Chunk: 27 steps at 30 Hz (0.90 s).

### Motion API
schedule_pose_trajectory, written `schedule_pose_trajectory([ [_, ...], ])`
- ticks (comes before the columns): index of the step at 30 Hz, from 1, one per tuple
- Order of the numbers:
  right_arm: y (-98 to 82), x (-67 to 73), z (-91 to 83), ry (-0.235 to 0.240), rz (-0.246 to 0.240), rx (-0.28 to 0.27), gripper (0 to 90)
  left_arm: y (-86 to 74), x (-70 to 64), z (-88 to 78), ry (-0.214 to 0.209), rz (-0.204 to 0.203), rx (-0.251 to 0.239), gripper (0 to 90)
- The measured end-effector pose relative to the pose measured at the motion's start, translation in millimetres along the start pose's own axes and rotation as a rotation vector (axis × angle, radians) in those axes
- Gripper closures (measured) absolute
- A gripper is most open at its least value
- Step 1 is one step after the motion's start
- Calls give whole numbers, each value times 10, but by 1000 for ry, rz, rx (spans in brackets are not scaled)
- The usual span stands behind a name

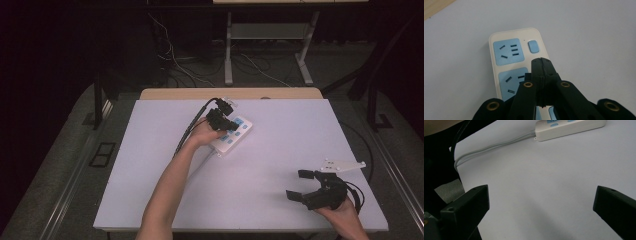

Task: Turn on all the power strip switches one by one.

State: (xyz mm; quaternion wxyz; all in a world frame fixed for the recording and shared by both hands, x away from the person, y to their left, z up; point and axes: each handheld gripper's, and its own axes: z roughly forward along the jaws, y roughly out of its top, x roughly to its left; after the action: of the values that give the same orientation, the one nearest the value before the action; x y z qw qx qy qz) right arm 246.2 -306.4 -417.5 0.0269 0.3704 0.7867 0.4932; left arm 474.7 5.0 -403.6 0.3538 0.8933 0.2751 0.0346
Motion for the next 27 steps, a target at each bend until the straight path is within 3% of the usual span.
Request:
schedule_pose_trajectory([
  [11, 0, -1, -6, -3, 1, 0, 3, -21, -35, 94, -5, 10, 19, 892],
  [27, 4, 3, -4, 0, -2, 2, 3, -29, -26, 135, -10, -17, 14, 895],
])
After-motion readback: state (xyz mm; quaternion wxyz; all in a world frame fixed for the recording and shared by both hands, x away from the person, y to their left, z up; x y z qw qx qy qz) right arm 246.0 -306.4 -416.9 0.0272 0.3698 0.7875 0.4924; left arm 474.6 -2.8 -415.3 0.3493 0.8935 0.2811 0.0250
